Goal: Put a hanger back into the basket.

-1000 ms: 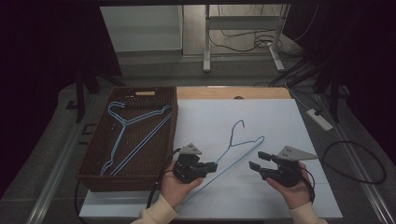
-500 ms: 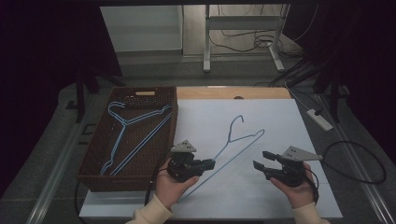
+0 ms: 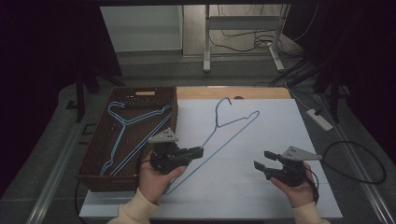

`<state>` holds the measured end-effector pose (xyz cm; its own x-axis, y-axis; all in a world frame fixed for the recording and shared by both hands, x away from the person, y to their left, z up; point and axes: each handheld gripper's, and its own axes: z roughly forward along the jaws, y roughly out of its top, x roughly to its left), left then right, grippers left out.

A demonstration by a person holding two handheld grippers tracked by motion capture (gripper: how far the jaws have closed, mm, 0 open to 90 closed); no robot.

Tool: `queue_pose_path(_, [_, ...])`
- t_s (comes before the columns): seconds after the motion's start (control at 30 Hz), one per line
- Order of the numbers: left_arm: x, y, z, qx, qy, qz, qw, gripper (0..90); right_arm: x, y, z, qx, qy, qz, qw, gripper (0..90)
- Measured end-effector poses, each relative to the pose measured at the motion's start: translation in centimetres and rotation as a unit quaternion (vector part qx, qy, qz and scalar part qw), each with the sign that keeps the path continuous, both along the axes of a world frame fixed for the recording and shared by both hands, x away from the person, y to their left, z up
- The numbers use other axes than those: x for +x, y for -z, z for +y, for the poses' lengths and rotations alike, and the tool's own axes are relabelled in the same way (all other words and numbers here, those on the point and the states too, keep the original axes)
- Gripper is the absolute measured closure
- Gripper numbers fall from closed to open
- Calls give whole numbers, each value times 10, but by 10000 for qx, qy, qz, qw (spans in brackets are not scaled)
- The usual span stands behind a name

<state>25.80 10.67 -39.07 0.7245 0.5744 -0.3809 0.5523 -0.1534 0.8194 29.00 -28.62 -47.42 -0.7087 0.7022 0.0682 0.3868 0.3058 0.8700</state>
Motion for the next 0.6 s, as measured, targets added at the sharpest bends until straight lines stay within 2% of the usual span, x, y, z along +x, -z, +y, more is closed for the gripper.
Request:
queue_pose_path(0.13, [-1, -16, 23, -52, -186, -180, 9997, 865, 1, 1, 2, -85, -31, 17, 10000, 387])
queue_pose_path(0.3, [-1, -27, 59, -111, -441, -256, 9986, 865, 2, 3, 3, -124, -42, 38, 9999, 387])
queue_pose_path(0.53, [0, -30, 104, -164, -803, -297, 9962, 865, 3, 5, 5, -157, -43, 66, 9998, 387])
queue_pose_path(0.6, [-1, -31, 121, -112, -979, -308, 9947, 865, 3, 5, 5, -174, -50, 61, 9998, 387])
